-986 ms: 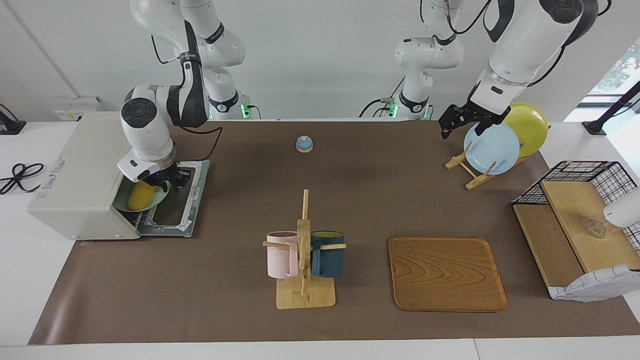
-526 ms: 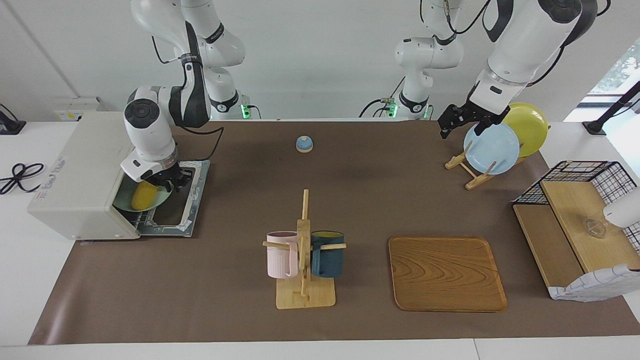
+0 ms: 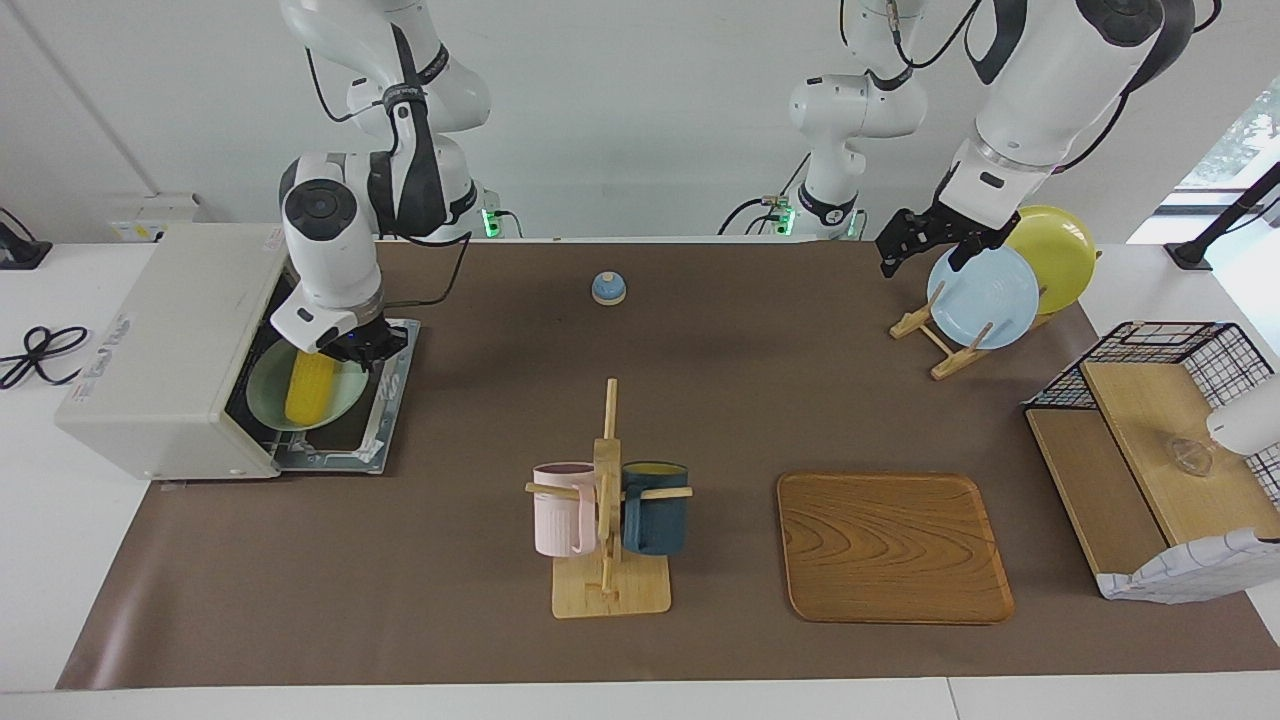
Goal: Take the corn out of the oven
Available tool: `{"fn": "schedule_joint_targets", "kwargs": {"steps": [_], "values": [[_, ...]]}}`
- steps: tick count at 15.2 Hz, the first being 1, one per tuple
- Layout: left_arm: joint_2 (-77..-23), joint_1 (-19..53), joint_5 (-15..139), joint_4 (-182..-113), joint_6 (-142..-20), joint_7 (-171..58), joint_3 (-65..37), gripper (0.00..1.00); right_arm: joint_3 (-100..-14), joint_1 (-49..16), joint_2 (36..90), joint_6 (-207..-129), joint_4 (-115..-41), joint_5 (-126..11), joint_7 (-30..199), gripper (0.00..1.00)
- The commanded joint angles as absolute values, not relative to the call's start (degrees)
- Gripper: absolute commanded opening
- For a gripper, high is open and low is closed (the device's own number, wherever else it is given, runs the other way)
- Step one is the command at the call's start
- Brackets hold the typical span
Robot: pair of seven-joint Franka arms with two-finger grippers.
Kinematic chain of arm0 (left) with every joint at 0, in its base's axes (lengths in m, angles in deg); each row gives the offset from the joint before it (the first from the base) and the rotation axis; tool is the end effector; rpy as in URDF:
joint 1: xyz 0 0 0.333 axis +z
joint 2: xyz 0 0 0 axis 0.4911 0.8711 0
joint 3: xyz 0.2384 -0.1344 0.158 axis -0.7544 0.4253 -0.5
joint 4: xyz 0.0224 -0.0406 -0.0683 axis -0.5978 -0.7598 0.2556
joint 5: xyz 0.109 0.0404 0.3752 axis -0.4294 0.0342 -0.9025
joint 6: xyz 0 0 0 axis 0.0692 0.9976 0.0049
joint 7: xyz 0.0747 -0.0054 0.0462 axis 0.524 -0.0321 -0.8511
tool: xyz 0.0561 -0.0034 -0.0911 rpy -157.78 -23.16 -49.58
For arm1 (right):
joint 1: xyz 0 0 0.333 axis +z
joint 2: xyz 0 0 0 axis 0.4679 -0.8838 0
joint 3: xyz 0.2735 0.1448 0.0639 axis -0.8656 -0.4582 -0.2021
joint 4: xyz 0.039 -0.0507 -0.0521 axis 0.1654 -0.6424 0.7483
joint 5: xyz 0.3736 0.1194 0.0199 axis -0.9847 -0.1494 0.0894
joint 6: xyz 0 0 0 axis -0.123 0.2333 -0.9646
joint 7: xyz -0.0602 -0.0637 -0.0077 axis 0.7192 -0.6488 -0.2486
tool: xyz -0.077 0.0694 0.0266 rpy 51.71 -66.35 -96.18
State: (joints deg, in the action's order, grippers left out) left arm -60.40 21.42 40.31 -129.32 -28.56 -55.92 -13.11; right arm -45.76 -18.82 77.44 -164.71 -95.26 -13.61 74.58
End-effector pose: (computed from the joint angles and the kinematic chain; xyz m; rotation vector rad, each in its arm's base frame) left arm 0.5302 -0.1199 0.6103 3.1036 0.0773 -0.1614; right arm 0.5307 0.0324 0.4001 2.9131 0.2440 -0.1765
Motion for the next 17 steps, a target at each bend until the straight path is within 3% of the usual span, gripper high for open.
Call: {"fn": "schedule_joint_targets", "kwargs": {"steps": [1, 6, 12, 17], "values": [[-61.23, 21.5, 39.51, -130.12, -29.31, -55.43, -13.12, 1.0, -45.95, -13.94, 75.53, -159.25, -90.46, -12.55, 69.15, 0.0], [-61.14, 21.59, 39.51, -130.04, -30.7, -55.43, -13.21, 1.0, -46.04, -6.29, 74.66, -156.08, -87.65, -12.81, 62.28, 0.0], [-61.23, 21.5, 39.51, -130.48, -31.33, -55.61, -13.12, 1.0, -46.13, 6.72, 63.42, -148.96, -73.95, -13.95, 45.76, 0.0], [-61.23, 21.59, 39.51, -130.56, -31.51, -55.34, -13.12, 1.0, -46.3, 11.74, 56.2, -152.11, -69.54, -17.28, 34.41, 0.0]]}}
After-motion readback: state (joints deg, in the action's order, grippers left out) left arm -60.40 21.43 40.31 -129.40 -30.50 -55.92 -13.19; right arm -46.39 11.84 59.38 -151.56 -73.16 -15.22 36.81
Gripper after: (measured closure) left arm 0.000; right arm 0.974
